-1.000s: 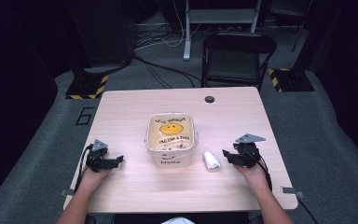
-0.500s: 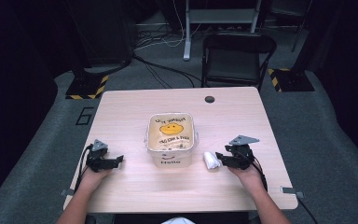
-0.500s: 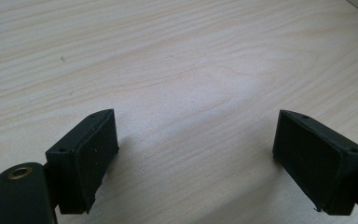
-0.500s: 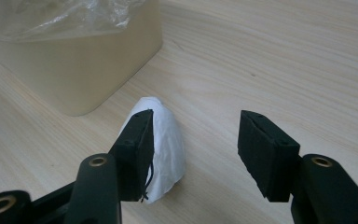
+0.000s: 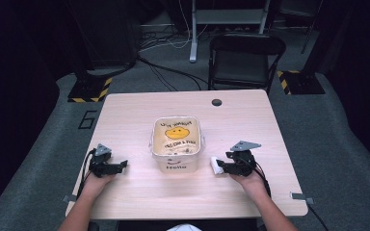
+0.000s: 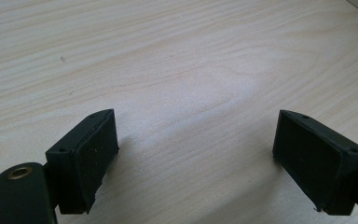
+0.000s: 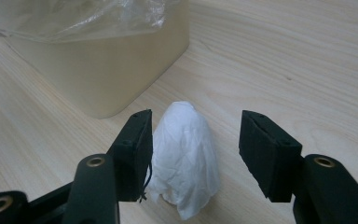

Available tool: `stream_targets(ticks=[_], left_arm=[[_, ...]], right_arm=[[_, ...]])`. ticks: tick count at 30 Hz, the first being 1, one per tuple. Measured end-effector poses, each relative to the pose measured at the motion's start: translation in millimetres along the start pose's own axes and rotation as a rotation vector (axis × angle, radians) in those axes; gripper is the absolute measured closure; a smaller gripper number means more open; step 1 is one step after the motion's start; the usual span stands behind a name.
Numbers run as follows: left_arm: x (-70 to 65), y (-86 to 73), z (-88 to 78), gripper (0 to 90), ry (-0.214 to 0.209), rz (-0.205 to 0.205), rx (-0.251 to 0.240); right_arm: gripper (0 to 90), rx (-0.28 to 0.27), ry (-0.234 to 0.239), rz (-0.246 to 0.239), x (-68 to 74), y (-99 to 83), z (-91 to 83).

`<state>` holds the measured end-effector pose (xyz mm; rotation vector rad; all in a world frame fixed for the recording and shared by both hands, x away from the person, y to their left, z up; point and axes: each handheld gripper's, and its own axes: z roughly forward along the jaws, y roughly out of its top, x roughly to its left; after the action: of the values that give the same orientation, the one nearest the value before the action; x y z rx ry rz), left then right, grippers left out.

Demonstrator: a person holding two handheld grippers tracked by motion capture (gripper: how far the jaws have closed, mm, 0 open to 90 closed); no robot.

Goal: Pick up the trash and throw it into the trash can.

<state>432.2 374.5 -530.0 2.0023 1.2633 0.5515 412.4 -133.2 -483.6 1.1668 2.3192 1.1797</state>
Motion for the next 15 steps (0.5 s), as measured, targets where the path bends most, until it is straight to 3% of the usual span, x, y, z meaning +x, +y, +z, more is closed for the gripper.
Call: stream_targets(ticks=[15], left_arm=[[0.0,0.0,0.0,14.0,0.000,0.000,0.000]], right_arm=[[42.7,0.049,0.021,-0.038,9.0,-2.1,12.7]])
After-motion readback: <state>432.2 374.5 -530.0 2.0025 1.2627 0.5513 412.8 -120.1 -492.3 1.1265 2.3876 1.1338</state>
